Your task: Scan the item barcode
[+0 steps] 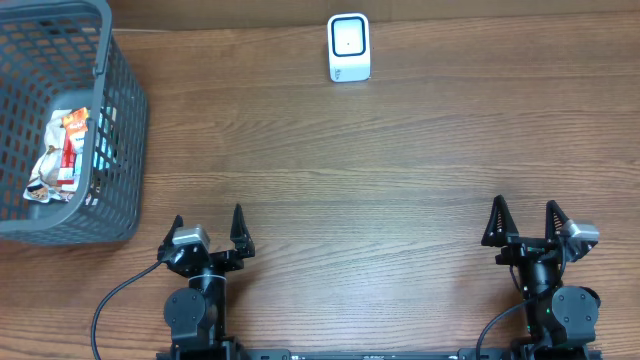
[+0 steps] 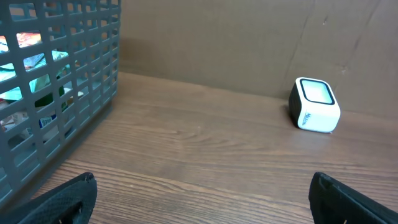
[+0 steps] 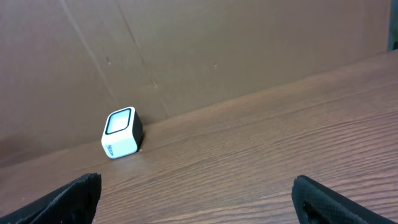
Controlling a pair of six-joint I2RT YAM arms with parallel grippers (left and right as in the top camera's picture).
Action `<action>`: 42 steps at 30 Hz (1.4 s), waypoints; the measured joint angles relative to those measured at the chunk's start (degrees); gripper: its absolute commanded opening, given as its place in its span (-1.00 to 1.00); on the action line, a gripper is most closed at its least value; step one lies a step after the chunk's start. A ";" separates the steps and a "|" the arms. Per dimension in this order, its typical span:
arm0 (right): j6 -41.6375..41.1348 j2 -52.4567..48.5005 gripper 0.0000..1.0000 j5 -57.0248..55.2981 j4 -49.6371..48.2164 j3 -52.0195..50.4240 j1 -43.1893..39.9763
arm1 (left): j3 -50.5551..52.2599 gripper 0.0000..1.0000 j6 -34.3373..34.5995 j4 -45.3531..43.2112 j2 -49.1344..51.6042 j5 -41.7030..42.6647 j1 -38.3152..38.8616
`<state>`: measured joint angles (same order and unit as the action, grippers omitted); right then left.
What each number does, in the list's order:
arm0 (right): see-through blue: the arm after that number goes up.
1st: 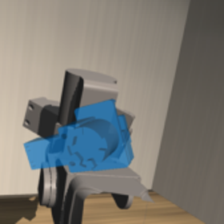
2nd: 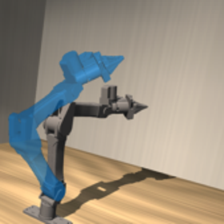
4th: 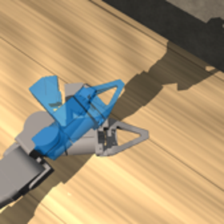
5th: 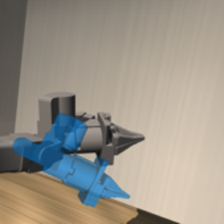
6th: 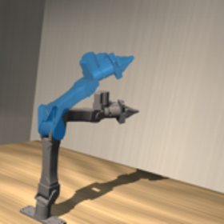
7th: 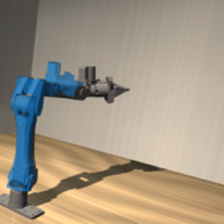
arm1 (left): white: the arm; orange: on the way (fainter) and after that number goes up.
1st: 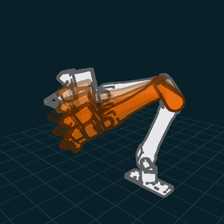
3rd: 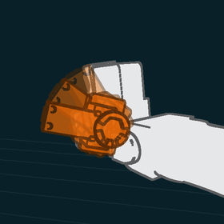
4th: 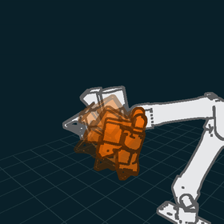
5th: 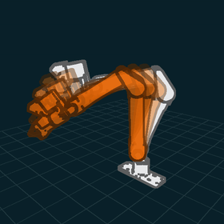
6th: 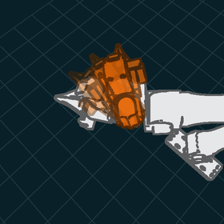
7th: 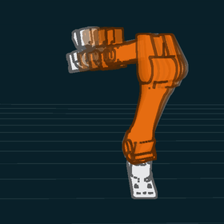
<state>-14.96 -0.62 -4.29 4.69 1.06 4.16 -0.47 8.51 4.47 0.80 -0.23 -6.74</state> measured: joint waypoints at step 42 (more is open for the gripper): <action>0.00 -0.02 1.00 0.02 -0.04 0.00 0.00 | -47.84 0.99 -0.31 33.70 19.06 29.03 0.00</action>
<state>-14.96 -0.64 -4.27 4.64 1.06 4.16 -48.31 8.21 38.17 19.86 28.80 -6.74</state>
